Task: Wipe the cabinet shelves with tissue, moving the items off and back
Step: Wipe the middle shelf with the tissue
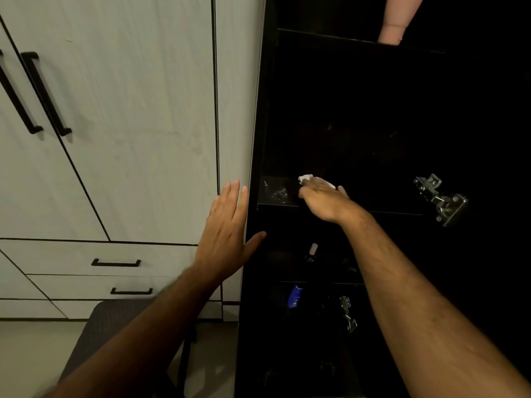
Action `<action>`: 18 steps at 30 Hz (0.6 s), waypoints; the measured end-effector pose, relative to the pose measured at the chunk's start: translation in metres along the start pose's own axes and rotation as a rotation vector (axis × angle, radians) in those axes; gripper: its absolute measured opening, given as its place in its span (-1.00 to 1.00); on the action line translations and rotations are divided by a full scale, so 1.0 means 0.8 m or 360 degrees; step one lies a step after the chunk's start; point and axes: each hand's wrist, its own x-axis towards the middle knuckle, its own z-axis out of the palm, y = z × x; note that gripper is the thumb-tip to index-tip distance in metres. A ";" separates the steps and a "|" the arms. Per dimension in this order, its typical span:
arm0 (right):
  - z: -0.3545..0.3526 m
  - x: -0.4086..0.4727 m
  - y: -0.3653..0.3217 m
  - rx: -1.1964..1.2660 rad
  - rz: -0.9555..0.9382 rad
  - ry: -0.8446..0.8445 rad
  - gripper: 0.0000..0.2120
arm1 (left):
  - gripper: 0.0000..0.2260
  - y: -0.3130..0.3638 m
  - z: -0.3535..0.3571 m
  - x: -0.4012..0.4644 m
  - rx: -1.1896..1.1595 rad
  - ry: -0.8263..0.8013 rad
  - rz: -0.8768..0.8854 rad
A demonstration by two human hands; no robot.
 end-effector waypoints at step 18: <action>0.028 -0.012 -0.052 -0.0153 -0.0350 -0.0204 -0.35 | -0.21 -0.007 0.000 0.006 0.0018 -0.0036 0.0026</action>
